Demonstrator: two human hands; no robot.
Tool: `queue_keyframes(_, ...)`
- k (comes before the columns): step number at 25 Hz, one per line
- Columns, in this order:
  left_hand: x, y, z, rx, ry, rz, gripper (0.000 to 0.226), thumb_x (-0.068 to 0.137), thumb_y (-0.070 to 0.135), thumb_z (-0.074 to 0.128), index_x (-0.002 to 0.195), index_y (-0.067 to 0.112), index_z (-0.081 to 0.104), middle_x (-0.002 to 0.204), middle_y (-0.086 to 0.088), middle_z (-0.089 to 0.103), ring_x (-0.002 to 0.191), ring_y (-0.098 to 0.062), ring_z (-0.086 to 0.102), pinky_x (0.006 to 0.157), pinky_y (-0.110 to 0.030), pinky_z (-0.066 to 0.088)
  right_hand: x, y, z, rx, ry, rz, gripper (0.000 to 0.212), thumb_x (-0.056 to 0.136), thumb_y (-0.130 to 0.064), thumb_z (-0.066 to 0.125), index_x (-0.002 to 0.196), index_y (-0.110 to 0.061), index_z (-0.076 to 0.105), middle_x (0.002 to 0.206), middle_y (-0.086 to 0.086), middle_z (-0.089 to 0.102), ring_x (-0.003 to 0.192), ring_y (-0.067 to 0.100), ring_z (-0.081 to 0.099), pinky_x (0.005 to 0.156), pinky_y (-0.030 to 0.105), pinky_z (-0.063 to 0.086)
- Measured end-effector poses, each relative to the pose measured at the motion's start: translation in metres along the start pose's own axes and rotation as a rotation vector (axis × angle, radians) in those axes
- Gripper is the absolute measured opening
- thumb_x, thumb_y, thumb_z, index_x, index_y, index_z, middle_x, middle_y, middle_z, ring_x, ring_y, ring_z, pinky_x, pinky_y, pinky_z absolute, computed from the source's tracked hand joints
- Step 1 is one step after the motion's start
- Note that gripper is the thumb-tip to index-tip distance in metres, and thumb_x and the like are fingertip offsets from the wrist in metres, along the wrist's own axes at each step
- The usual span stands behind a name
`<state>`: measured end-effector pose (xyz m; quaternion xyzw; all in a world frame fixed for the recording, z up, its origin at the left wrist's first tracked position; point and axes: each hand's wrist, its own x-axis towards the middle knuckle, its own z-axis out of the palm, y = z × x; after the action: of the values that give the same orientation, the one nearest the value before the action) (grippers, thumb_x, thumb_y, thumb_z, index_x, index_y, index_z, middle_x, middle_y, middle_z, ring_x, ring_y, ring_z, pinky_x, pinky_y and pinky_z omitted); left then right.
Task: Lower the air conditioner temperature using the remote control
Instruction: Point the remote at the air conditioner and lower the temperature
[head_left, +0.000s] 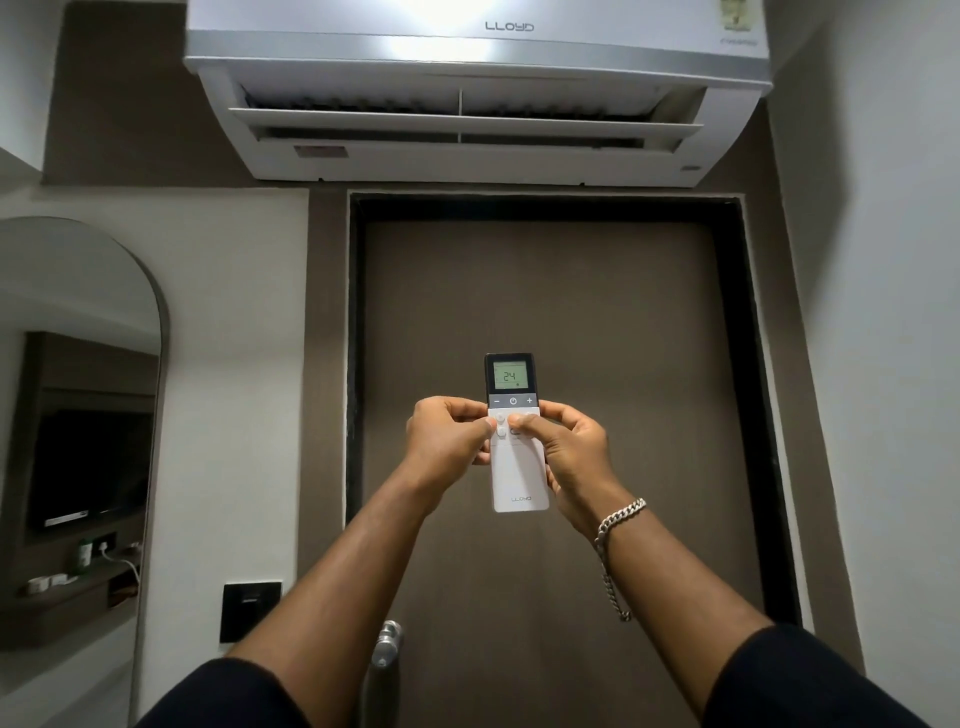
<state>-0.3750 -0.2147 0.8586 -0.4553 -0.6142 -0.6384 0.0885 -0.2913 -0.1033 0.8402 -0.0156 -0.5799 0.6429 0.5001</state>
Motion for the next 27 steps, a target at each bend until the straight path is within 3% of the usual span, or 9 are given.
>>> queue_keyframes(6, 0.0, 0.002, 0.001, -0.028, -0.008, -0.012, 0.02, 0.087, 0.01, 0.065, 0.104, 0.001, 0.069, 0.101, -0.016, 0.074, 0.082, -0.024, 0.074, 0.059, -0.026, 0.06, -0.002, -0.002, -0.002, -0.004, -0.007, -0.021, 0.032, 0.076, -0.008, 0.077, 0.106, -0.008, 0.064, 0.096, 0.009, 0.074, 0.07, 0.018, 0.073, 0.068, 0.037, 0.062)
queue_keyframes(12, -0.001, 0.005, 0.002, -0.037, -0.004, 0.007, 0.016, 0.087, 0.01, 0.065, 0.1, 0.003, 0.069, 0.099, -0.013, 0.073, 0.074, -0.016, 0.073, 0.051, -0.018, 0.056, -0.001, -0.005, -0.004, -0.01, 0.003, -0.028, 0.03, 0.076, -0.008, 0.077, 0.103, -0.008, 0.064, 0.096, 0.011, 0.074, 0.075, 0.022, 0.072, 0.076, 0.044, 0.061)
queue_keyframes(22, -0.004, 0.009, 0.002, -0.059, 0.001, 0.013, 0.013, 0.086, 0.009, 0.066, 0.098, 0.005, 0.069, 0.092, -0.009, 0.072, 0.072, -0.013, 0.072, 0.051, -0.018, 0.056, -0.001, -0.005, -0.007, -0.014, -0.005, -0.026, 0.038, 0.074, -0.012, 0.079, 0.109, -0.007, 0.063, 0.102, 0.013, 0.074, 0.079, 0.024, 0.074, 0.071, 0.039, 0.062)
queue_keyframes(27, -0.003, 0.01, 0.003, -0.057, 0.007, 0.0, 0.019, 0.087, 0.01, 0.065, 0.102, 0.0, 0.068, 0.094, -0.013, 0.073, 0.071, -0.017, 0.072, 0.053, -0.021, 0.057, -0.002, -0.006, -0.008, -0.02, -0.002, -0.024, 0.038, 0.074, -0.013, 0.079, 0.109, -0.007, 0.064, 0.104, 0.014, 0.074, 0.085, 0.028, 0.074, 0.075, 0.042, 0.062)
